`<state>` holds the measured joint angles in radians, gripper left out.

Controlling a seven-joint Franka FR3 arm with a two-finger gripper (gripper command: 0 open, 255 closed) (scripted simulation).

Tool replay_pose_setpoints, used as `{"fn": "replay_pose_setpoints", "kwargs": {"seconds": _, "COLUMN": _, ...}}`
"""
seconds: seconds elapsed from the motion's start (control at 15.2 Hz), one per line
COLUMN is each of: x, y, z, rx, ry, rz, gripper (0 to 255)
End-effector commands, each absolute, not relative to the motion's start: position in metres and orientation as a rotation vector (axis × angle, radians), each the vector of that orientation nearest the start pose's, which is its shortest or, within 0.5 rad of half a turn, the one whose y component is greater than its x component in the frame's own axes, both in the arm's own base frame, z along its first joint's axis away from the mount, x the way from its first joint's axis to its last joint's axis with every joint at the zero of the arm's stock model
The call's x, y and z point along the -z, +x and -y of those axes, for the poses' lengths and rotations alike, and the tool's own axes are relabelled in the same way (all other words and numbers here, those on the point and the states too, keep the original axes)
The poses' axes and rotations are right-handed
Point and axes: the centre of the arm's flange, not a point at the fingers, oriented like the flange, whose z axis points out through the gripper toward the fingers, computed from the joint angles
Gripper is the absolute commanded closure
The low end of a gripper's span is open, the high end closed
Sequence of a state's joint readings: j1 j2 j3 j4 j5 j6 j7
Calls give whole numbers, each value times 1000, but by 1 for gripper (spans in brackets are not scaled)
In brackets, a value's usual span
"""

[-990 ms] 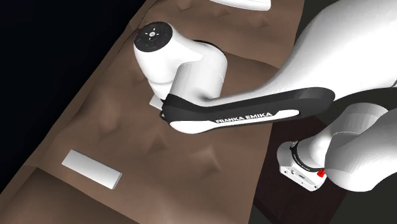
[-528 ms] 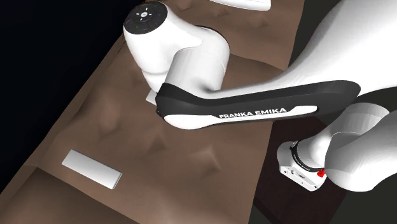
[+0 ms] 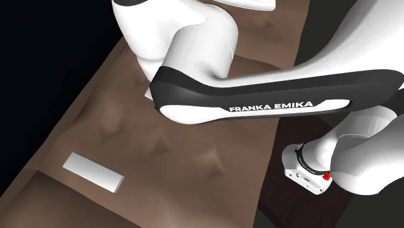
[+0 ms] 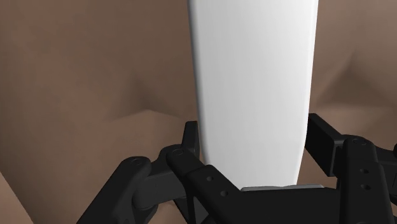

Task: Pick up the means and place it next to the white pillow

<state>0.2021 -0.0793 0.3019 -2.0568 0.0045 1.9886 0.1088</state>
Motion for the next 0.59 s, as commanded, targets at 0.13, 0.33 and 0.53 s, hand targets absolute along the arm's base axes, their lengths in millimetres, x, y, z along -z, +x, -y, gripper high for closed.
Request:
{"fn": "replay_pose_setpoints", "kwargs": {"seconds": 0.13, "x": -492, "y": 464, "z": -259, "rx": 21, "ry": -3097, "rz": 616, "gripper": 255}}
{"fn": "replay_pose_setpoints", "kwargs": {"seconds": 0.33, "x": -508, "y": 464, "z": -259, "rx": 21, "ry": -3097, "rz": 616, "gripper": 255}}
{"fn": "replay_pose_setpoints", "kwargs": {"seconds": 0.53, "x": -524, "y": 464, "z": -259, "rx": 21, "ry": -3097, "rz": 616, "gripper": 255}}
